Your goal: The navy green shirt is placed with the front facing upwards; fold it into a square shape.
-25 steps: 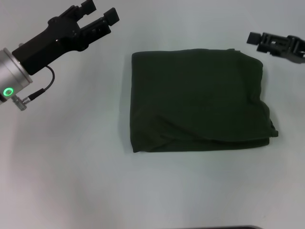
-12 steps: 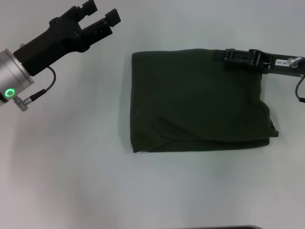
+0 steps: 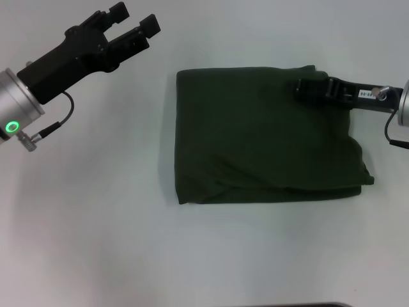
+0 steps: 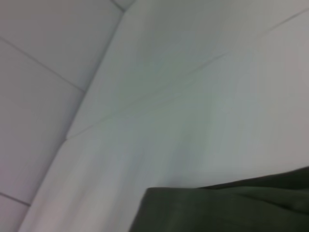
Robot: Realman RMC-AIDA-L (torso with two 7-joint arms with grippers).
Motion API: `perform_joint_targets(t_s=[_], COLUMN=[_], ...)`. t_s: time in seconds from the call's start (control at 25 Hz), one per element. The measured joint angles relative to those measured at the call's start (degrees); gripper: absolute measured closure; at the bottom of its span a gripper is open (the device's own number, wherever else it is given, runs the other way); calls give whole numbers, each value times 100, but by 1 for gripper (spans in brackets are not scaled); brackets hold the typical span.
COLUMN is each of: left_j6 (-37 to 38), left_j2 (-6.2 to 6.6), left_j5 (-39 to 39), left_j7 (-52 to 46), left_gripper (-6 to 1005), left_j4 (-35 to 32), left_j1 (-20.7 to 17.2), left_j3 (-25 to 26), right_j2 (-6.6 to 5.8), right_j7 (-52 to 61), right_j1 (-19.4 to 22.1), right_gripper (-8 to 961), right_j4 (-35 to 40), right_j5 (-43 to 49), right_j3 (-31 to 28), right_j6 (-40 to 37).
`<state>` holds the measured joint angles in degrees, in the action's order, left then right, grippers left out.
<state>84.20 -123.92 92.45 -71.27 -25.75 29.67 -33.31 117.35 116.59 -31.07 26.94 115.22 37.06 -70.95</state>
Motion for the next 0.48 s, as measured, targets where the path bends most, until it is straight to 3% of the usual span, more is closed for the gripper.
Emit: perform_joint_targets(t_s=[0.08, 0.2, 0.48], left_j6=[0, 0, 0], left_j2=[0, 0, 0], left_j5=[0, 0, 0], left_j7=[0, 0, 0], left_gripper=[111, 111, 111], left_j4=[0, 0, 0], left_j1=[-2, -4, 12], left_j3=[0, 0, 0], right_j2=[-10, -22, 33], right_j7=[0, -45, -842], right_j1=[10, 27, 223], right_gripper=[185, 398, 706], right_j4=[-98, -167, 254], right_j5=[0, 0, -334], right_j3=[1, 3, -166], right_j6=[171, 241, -851])
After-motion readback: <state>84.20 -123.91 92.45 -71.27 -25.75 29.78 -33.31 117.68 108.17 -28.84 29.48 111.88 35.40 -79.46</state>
